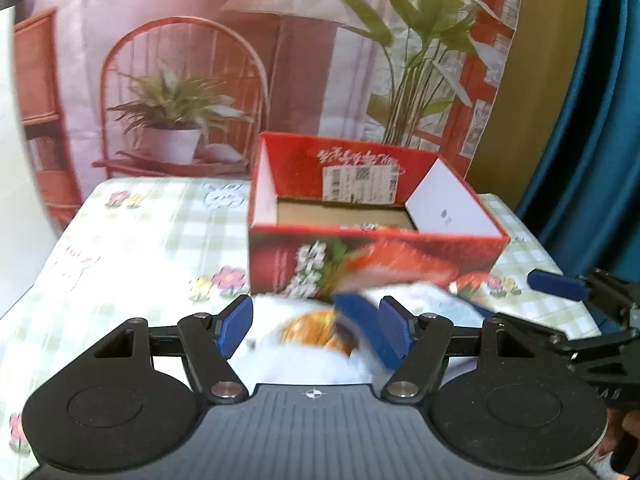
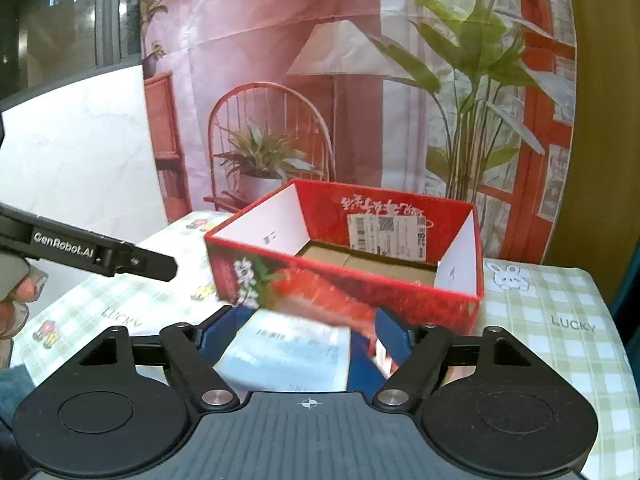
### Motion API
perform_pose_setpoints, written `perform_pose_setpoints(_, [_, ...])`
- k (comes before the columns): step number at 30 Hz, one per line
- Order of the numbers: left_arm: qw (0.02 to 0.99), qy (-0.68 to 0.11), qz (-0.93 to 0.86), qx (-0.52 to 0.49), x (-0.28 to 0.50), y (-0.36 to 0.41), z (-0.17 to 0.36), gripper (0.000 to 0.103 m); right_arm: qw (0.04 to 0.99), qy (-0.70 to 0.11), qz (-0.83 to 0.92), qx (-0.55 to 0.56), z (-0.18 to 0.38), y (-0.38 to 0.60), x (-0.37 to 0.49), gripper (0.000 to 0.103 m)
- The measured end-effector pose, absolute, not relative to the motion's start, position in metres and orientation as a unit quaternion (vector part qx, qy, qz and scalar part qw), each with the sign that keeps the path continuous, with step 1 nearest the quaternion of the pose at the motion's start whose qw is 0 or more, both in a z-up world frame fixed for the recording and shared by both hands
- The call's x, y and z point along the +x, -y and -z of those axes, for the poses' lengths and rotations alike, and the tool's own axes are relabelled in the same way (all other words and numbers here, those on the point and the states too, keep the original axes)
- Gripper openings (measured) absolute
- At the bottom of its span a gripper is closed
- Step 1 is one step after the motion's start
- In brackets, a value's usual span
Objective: Organize soft objects
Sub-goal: 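Move both tools back over the pile toward the pink knitted glove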
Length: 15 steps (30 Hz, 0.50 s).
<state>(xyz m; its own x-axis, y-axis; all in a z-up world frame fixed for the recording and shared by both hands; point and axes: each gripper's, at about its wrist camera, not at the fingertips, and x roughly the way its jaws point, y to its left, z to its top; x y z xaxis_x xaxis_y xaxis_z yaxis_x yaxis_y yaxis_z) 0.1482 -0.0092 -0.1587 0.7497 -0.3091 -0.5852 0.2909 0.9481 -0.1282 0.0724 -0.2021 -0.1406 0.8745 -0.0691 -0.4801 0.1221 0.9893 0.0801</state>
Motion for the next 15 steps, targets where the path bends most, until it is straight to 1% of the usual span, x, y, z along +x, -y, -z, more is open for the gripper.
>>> perform_pose_setpoints(5, [0.930,-0.326,0.169,-0.017,0.116,-0.001,0.173,0.072,0.964,-0.255,0.060,0.043,0.146,0.190,0.047,0.075])
perform_pose_setpoints(11, [0.915,-0.360,0.183,-0.010,0.097,0.004,0.201,0.070,0.952,-0.288,0.075,0.072,0.164,0.195,0.016,0.075])
perform_pose_setpoints(15, [0.904,-0.376,0.205,-0.011,0.087,0.006,0.213,0.064,0.939,-0.329,0.075,0.069,0.182,0.191,0.008,0.075])
